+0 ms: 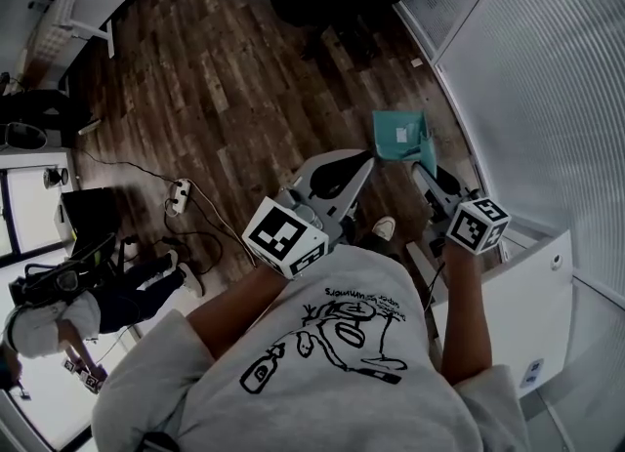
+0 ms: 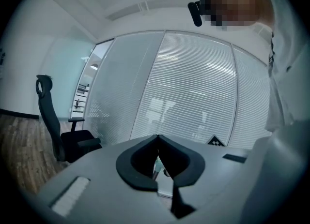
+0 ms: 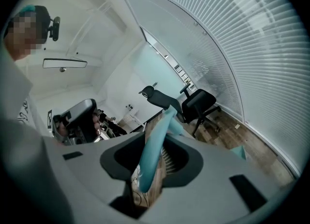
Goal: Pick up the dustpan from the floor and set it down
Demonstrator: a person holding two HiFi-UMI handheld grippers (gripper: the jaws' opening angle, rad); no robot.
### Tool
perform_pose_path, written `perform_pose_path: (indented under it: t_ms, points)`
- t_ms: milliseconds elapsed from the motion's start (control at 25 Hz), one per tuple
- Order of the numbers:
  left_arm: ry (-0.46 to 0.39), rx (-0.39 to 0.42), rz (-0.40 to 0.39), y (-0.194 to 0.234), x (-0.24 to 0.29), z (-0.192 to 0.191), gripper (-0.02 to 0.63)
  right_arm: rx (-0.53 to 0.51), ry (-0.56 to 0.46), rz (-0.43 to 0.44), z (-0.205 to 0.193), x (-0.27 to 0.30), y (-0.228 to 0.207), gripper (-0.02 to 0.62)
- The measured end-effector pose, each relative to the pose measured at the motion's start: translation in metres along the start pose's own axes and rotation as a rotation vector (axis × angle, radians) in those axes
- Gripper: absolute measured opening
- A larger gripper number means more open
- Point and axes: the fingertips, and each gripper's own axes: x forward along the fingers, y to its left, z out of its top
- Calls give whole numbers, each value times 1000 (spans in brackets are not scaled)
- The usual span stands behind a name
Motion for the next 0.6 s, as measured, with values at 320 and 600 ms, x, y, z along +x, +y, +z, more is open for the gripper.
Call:
perform_pose_path:
  t_ms: [320, 600]
  points:
    - [35, -5, 6, 3, -3, -17, 2, 23, 17, 6, -24, 16, -26, 94]
    - [49, -14, 11, 0, -6, -29, 2, 38, 27, 15, -51, 24, -47, 94]
